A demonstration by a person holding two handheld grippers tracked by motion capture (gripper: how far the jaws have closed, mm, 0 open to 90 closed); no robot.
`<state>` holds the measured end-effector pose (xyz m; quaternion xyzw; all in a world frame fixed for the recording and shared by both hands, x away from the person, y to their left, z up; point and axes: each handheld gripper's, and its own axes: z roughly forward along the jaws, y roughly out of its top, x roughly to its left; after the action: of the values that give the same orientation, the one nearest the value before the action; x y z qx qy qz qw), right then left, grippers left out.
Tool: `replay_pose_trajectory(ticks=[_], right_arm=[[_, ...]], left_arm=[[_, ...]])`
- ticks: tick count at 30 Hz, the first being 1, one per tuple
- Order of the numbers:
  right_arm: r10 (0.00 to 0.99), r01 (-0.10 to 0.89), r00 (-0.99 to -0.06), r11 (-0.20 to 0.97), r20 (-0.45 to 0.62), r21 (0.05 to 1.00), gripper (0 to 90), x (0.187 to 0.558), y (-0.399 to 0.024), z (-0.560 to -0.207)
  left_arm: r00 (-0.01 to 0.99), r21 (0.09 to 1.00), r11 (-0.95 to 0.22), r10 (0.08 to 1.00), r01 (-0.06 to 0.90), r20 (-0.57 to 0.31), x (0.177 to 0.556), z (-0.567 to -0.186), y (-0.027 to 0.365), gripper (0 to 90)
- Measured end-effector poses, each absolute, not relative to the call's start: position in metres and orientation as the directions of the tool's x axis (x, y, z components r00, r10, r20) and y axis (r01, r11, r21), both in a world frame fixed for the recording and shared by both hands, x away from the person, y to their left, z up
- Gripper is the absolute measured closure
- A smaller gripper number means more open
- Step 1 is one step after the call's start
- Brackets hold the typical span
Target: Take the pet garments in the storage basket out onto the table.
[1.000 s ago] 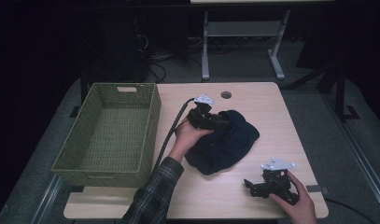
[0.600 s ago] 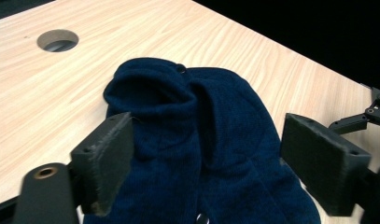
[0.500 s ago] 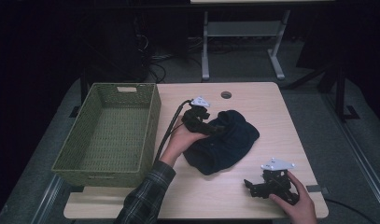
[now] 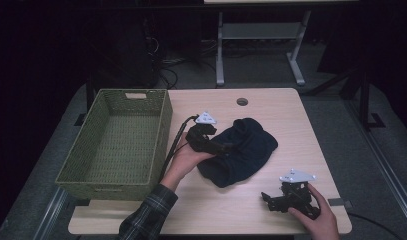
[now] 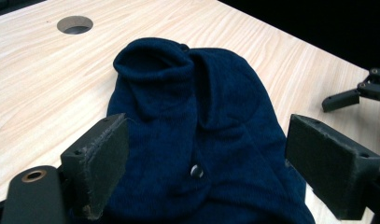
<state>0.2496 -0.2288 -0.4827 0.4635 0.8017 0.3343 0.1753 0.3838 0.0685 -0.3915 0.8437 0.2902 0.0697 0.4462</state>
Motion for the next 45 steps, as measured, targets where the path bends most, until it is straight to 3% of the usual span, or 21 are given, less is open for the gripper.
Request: replay_pose_trajectory(ticks=[18, 45], right_arm=[[0.86, 0.625, -0.51, 0.348, 0.028, 0.699, 0.4, 0.25, -0.229, -0.483], [0.861, 0.628, -0.508, 0.345, 0.031, 0.698, 0.4, 0.249, -0.229, -0.483]], left_arm=[[0.81, 0.798, -0.445, 0.58, 0.407, -0.09, 0.342, -0.4, 0.098, 13.2], [0.791, 0.76, -0.472, 0.606, 0.446, -0.088, 0.292, -0.44, 0.124, 13.3]])
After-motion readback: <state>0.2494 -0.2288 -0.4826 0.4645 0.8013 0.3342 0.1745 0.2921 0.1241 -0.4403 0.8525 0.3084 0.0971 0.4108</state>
